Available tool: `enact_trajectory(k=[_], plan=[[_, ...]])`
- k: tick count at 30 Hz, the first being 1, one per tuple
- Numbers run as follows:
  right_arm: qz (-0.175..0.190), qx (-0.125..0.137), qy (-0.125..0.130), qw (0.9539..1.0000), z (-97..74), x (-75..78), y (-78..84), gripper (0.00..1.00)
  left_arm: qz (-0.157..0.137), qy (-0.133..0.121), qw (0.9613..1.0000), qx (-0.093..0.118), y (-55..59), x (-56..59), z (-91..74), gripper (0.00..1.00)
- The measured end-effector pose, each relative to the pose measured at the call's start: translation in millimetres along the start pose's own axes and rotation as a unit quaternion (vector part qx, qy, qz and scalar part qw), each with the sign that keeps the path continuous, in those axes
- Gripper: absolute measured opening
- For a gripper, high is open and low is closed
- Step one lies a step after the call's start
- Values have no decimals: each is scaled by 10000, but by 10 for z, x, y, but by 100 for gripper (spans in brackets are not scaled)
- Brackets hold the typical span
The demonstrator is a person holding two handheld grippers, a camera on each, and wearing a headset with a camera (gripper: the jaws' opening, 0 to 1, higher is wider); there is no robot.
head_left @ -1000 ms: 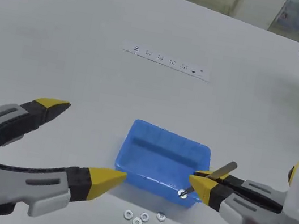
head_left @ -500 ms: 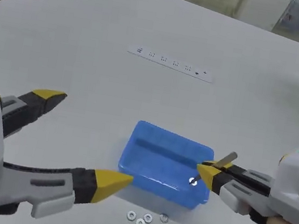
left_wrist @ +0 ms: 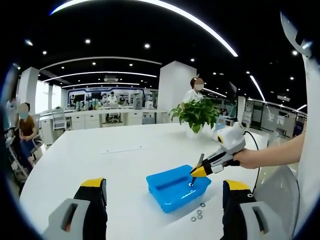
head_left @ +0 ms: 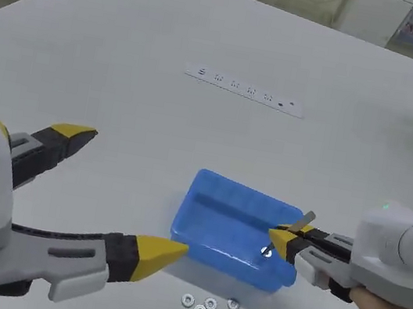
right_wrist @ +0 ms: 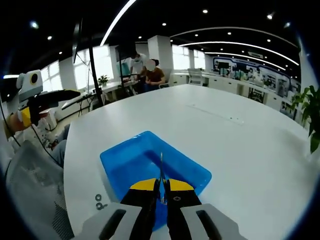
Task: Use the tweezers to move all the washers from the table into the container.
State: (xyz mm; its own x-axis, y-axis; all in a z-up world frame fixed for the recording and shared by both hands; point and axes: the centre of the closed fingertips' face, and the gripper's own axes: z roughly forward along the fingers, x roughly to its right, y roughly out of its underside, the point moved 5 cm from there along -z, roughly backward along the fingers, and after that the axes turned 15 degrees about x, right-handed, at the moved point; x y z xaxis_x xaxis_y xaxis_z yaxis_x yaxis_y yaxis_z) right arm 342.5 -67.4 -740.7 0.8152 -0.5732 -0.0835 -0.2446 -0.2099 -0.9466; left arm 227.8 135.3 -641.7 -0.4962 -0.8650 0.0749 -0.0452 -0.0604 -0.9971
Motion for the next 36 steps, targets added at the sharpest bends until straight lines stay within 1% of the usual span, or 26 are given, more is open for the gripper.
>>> enact_trajectory(k=[3, 9, 13, 17, 22, 24, 25, 27, 28, 29, 30, 33, 36], plan=[[30, 10, 26, 10000, 10, 16, 3, 3, 4, -20, 10000, -11, 2, -10, -11, 99], [10, -71, 26, 10000, 16, 19, 47, 3, 3, 3, 10000, -46, 5, 3, -6, 99], [28, -49, 58, 10000, 4, 14, 32, 3, 0, 11, 10000, -52, 6, 10, 1, 99], [-2, 67, 69, 10000, -57, -19, -41, 3, -3, 17, 10000, -68, 12, 9, 3, 99], [-39, 295, 65, 9995, -167, -102, -164, 3, -11, 18, 10000, -62, 13, 11, 0, 99], [5, 449, 55, 9990, -221, -153, -235, 3, -6, 20, 10000, -64, 16, 12, -4, 99], [26, 567, 36, 9984, -258, -192, -284, 3, -9, 13, 10000, -70, 19, 12, -8, 99], [36, 709, -23, 9975, -305, -252, -341, 3, -19, 4, 10000, -62, 21, 13, -13, 99], [-101, 855, -140, 9962, -332, -319, -397, 3, -45, 2, 10000, -52, 24, 16, -15, 99], [-166, 901, -224, 9955, -348, -363, -417, 3, -63, -2, 10000, -50, 27, 19, -16, 99], [-206, 924, -373, 9948, -374, -439, -432, 3, -84, -5, 10000, -41, 33, 22, -15, 99], [-257, 912, -593, 9937, -416, -572, -433, 3, -92, 29, 9999, -62, 53, 41, -8, 97], [-272, 789, -733, 9938, -428, -662, -373, 3, -24, 73, 9999, -111, 71, 69, 5, 97]])
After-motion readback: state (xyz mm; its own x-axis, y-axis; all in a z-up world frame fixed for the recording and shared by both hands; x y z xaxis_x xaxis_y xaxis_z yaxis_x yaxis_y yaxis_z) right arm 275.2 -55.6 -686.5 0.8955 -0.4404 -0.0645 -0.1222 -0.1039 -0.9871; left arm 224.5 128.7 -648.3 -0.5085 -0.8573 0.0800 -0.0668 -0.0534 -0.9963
